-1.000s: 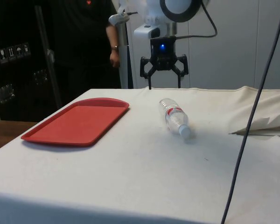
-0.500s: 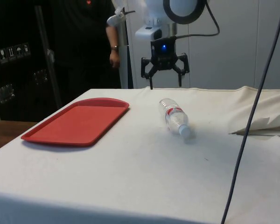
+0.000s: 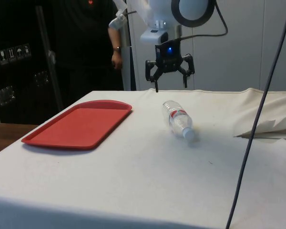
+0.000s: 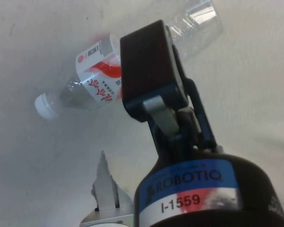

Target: Place the bottle upright on the tray.

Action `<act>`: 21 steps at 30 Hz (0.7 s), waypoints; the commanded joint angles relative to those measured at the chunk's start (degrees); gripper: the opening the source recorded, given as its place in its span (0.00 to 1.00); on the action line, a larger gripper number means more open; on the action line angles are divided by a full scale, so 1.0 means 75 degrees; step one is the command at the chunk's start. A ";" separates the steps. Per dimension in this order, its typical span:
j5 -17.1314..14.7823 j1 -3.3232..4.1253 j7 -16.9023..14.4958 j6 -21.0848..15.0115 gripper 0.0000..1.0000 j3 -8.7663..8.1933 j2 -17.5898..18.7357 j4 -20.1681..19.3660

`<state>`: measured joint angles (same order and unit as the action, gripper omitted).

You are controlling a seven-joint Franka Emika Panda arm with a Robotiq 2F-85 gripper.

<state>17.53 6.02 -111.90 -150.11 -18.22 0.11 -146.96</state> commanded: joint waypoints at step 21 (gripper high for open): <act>0.1589 -0.0023 0.0756 -0.0466 1.00 -0.0023 -0.0023 -0.0214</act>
<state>27.04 6.02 -107.89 -152.87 -18.16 0.11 -148.68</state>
